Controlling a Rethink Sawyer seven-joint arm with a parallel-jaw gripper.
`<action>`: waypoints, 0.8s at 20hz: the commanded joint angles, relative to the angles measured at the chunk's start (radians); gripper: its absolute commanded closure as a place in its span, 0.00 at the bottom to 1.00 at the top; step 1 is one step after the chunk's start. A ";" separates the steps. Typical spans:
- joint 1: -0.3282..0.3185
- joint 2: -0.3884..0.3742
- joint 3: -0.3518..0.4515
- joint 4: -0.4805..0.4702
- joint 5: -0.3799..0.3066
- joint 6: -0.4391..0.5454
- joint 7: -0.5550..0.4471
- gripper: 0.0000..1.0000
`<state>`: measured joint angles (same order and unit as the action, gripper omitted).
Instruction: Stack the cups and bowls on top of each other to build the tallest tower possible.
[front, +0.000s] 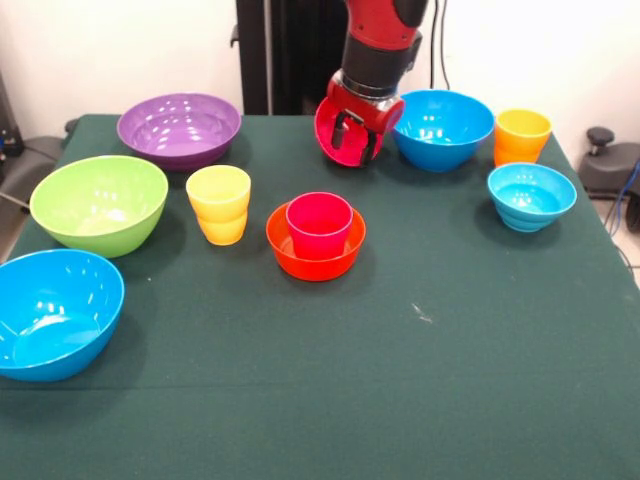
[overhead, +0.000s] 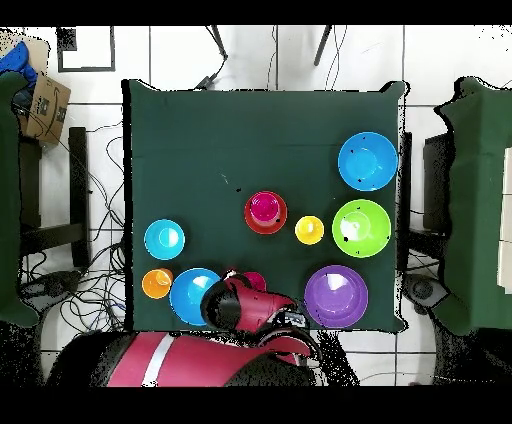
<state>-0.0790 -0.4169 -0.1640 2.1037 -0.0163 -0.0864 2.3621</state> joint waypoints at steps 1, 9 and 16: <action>0.023 0.057 0.092 -0.029 0.051 -0.057 0.172 0.00; 0.017 0.055 0.098 -0.029 0.049 -0.057 0.170 0.00; -0.005 0.007 0.120 -0.017 0.047 -0.006 0.159 0.00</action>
<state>-0.0667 -0.3980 -0.1639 2.1059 -0.0163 -0.0922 2.3621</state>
